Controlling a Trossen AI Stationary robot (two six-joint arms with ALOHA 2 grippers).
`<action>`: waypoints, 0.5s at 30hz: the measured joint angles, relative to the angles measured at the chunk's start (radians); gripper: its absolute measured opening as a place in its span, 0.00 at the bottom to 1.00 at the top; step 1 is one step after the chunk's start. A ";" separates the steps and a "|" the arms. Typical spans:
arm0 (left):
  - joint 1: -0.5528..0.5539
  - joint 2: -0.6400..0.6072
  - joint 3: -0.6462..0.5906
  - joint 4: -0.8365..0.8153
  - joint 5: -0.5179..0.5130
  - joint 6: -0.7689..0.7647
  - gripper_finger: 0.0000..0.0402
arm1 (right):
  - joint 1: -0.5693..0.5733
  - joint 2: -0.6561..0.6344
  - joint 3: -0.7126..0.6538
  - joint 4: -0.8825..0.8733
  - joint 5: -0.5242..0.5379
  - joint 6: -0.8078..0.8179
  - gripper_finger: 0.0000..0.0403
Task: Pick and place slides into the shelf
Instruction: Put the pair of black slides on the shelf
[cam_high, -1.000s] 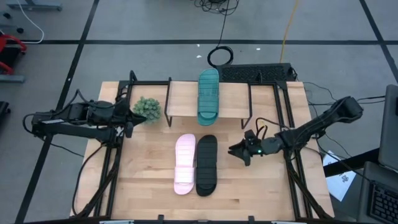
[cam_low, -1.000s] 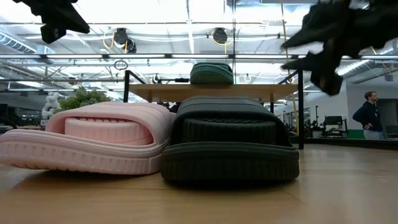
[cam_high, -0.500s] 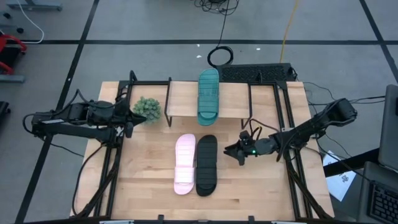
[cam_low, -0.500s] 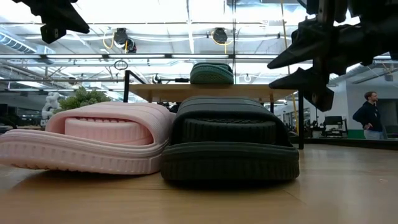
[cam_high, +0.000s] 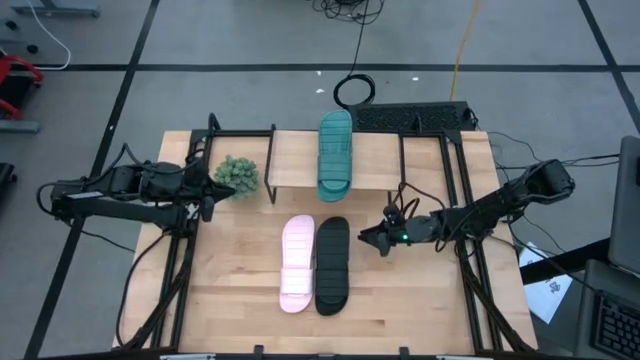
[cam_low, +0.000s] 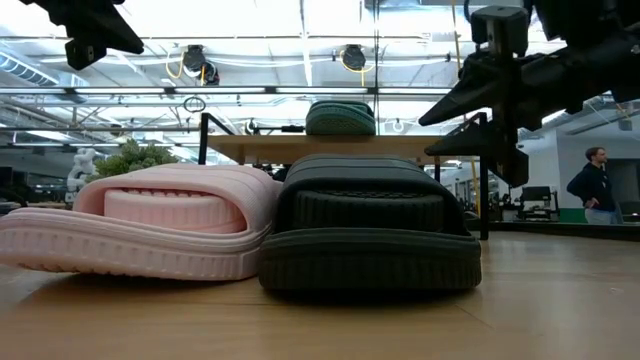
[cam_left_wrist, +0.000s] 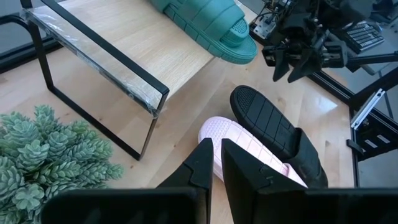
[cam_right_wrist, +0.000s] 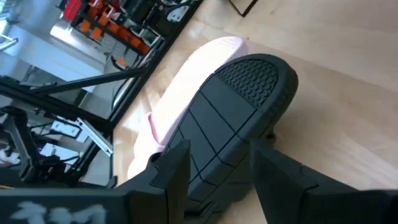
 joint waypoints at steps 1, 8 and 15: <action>0.000 0.000 0.000 0.000 0.000 0.001 0.08 | -0.006 0.000 0.000 -0.001 -0.018 0.015 0.40; 0.000 0.000 0.000 0.000 0.000 0.001 0.08 | -0.029 0.048 0.000 0.004 -0.060 0.106 0.54; 0.000 0.000 0.000 0.002 0.004 -0.001 0.08 | -0.073 0.161 0.000 0.175 -0.059 0.093 0.65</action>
